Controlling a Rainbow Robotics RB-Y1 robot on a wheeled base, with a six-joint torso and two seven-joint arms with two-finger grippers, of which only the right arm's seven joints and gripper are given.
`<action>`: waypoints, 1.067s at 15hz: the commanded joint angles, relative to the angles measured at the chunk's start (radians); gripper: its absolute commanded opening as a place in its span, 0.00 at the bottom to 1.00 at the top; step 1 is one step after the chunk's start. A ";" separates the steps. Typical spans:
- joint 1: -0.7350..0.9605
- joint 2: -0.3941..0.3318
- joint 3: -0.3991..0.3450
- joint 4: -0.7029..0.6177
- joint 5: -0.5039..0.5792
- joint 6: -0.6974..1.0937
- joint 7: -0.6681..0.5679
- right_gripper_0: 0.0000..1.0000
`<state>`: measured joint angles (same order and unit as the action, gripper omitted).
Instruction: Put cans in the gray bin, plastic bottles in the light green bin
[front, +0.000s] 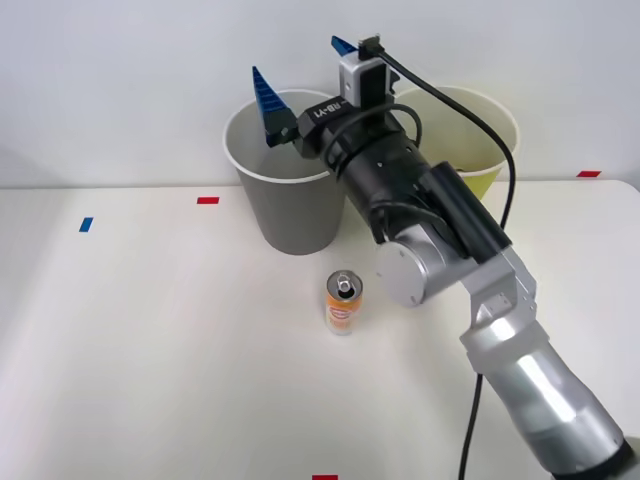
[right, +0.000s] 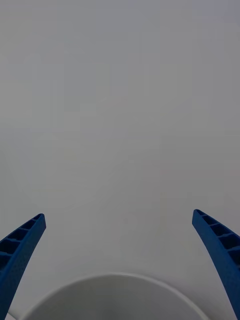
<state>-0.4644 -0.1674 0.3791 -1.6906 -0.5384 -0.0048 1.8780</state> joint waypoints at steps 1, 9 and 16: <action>0.217 -0.121 0.021 -0.265 0.009 -0.015 0.010 1.00; 0.685 -0.233 0.000 -0.555 0.034 -0.184 0.035 1.00; 0.971 -0.202 -0.022 -0.555 0.133 -0.391 0.035 1.00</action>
<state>0.4724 -0.3840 0.3638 -2.2463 -0.4301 -0.3839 1.9148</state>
